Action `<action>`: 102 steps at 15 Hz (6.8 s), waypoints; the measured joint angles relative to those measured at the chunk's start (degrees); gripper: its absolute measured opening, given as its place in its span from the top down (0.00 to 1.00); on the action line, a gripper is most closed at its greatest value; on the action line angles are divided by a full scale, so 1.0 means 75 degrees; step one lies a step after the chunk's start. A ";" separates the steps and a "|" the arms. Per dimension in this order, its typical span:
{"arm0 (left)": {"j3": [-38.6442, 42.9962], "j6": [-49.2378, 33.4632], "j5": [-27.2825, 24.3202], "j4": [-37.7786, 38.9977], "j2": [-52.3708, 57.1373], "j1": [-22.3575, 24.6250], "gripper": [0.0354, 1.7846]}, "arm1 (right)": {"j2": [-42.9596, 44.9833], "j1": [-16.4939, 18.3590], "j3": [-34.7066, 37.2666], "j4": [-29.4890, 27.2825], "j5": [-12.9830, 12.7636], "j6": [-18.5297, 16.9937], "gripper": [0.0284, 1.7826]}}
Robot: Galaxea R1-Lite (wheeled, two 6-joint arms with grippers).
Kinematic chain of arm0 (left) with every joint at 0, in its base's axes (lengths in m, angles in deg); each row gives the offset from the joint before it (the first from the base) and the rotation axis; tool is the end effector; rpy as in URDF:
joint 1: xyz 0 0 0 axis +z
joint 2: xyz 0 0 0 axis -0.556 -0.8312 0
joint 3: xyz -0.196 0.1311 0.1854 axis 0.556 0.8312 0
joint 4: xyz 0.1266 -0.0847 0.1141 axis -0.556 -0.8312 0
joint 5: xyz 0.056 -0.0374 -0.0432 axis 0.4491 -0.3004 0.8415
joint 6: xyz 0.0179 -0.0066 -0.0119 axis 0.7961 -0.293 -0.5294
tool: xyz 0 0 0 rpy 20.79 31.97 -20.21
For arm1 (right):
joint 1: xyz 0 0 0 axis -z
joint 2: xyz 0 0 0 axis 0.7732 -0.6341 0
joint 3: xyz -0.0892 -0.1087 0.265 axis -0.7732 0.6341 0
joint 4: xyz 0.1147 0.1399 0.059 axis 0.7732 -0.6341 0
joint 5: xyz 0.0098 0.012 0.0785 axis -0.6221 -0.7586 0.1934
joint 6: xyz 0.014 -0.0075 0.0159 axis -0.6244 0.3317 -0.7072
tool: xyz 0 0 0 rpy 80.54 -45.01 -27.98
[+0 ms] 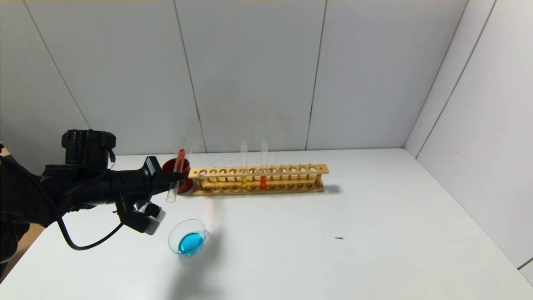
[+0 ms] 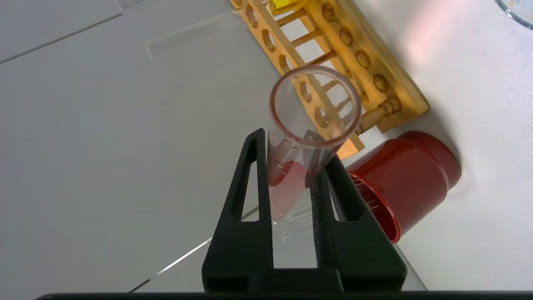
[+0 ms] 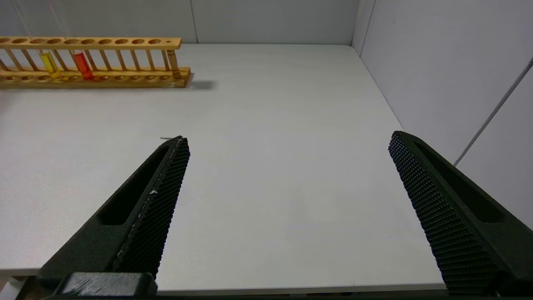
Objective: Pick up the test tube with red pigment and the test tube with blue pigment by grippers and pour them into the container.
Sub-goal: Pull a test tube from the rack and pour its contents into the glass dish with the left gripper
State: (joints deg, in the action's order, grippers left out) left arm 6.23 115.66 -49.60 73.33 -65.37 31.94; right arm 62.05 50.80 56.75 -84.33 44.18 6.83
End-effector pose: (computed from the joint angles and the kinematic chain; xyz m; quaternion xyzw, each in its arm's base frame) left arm 0.3098 -0.0238 0.1329 0.7824 -0.1884 -0.3705 0.4638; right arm -0.0228 0.0003 0.0752 -0.0036 0.0016 0.0013 1.0000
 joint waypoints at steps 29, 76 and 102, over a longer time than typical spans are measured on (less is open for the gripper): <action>0.0250 0.0536 0.0143 0.0345 0.0124 -0.0036 0.84 | 0.0000 0.0000 0.0000 0.0000 0.0003 0.0000 0.02; 0.1255 0.1448 0.0710 0.1640 0.0662 -0.0213 0.84 | 0.0000 -0.0003 0.0000 0.0003 0.0000 0.0000 0.02; 0.1445 0.1952 0.1005 0.2162 0.1208 -0.0375 0.84 | 0.0000 0.0000 0.0000 0.0000 0.0000 0.0000 0.02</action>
State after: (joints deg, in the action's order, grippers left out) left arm 17.07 130.30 -42.07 89.54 -56.31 29.12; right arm 62.05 50.80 56.75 -84.33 44.18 6.83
